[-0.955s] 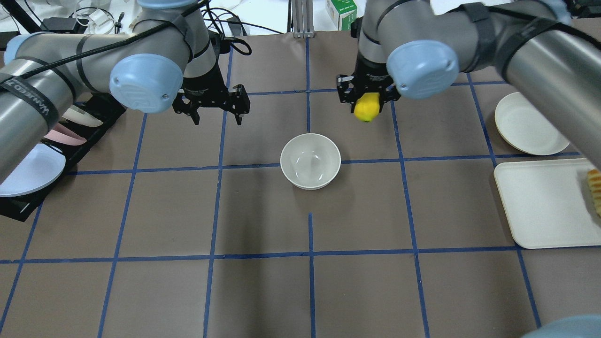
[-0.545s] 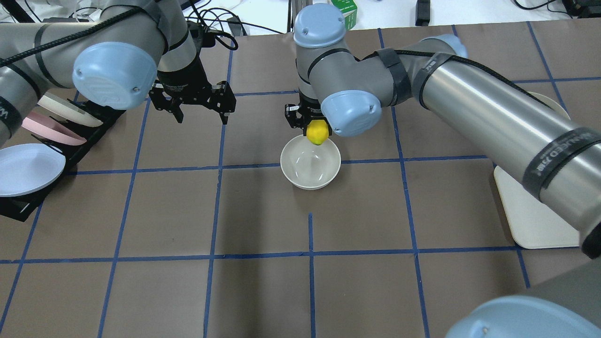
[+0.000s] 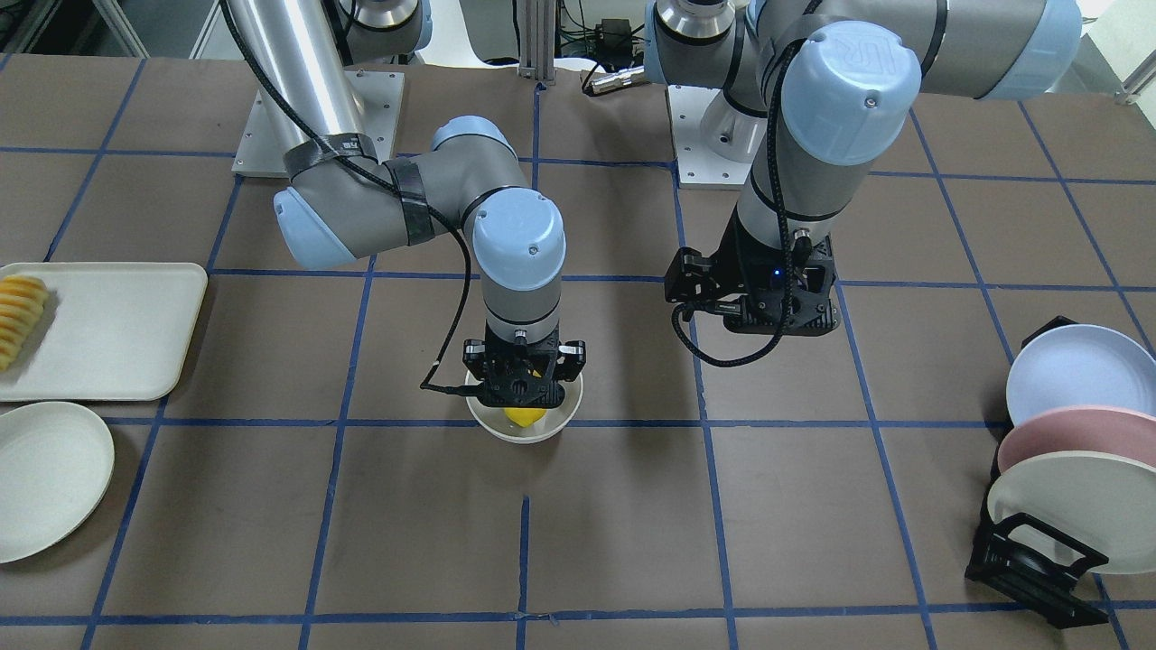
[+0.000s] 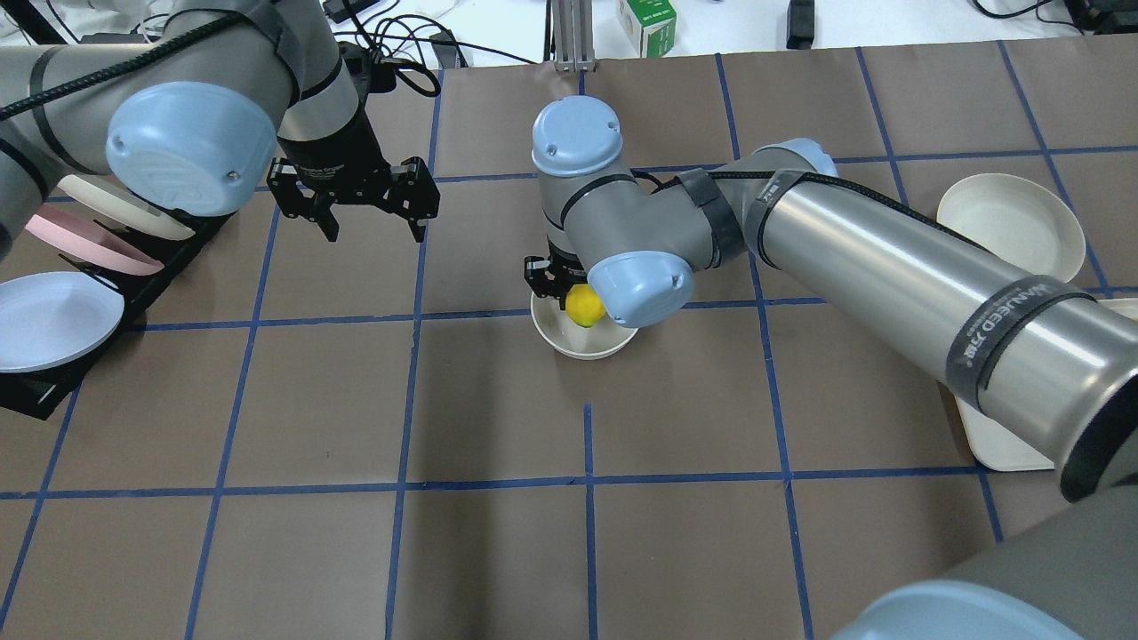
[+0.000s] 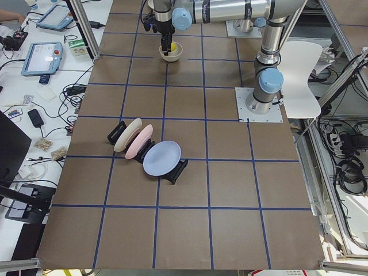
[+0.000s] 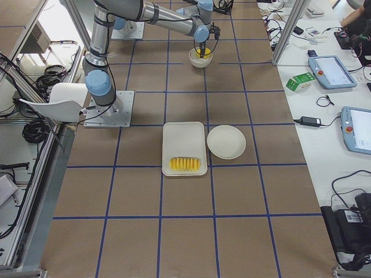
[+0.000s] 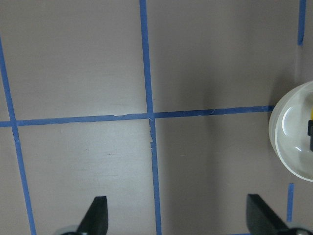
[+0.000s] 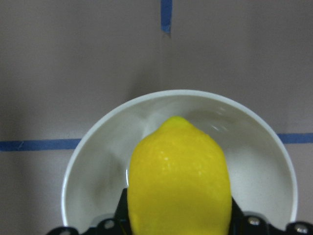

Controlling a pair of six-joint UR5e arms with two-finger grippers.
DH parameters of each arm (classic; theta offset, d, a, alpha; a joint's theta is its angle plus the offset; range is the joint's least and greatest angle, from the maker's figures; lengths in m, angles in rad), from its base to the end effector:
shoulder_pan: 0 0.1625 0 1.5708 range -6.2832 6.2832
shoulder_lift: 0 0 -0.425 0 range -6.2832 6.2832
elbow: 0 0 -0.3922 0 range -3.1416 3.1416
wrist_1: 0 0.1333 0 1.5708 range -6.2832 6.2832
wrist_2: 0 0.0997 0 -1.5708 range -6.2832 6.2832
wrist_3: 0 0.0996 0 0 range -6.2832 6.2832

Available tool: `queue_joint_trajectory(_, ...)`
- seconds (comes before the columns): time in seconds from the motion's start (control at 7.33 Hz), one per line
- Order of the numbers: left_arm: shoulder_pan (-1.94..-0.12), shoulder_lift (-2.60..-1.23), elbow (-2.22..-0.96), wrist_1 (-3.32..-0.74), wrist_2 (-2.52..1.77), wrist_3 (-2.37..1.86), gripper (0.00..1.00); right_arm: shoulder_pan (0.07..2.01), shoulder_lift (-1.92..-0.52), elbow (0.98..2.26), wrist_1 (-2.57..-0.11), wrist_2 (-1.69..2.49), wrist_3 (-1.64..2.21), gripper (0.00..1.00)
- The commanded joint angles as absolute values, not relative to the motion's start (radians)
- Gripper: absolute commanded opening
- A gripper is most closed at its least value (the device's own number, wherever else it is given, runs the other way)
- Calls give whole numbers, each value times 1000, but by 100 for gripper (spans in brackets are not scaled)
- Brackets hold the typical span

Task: Place bowl and put lemon in it

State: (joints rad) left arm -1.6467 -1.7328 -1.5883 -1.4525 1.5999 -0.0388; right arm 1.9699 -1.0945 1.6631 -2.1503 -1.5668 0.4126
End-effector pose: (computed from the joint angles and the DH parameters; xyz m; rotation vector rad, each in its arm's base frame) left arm -0.1716 -0.5364 0.4064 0.0590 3.1071 0.0924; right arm 0.3665 -0.5250 0.2305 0.0211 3.1335 -0.0132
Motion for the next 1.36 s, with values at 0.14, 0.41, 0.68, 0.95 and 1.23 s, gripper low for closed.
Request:
queue_joint_trajectory(0.14,-1638,-1703,-1591,-1471,1592,-35,100,1973,-1078,1710,-2215,-1566,417,21)
queue_joint_trajectory(0.41,-1617,-1688,-1589,-1473,1591,-35,100,1973,-1074,1710,-2214,-1566,419,22)
queue_joint_trajectory(0.68,-1595,-1672,-1594,-1485,1589,-34,100,1982,-1072,1709,-2230,-1568,419,100)
queue_joint_trajectory(0.95,-1595,-1666,-1594,-1508,1591,-34,100,1973,-1092,1691,-2232,-1572,411,100)
queue_joint_trajectory(1.23,-1592,-1666,-1594,-1509,1594,-34,100,1957,-1202,1690,-2165,-1572,403,100)
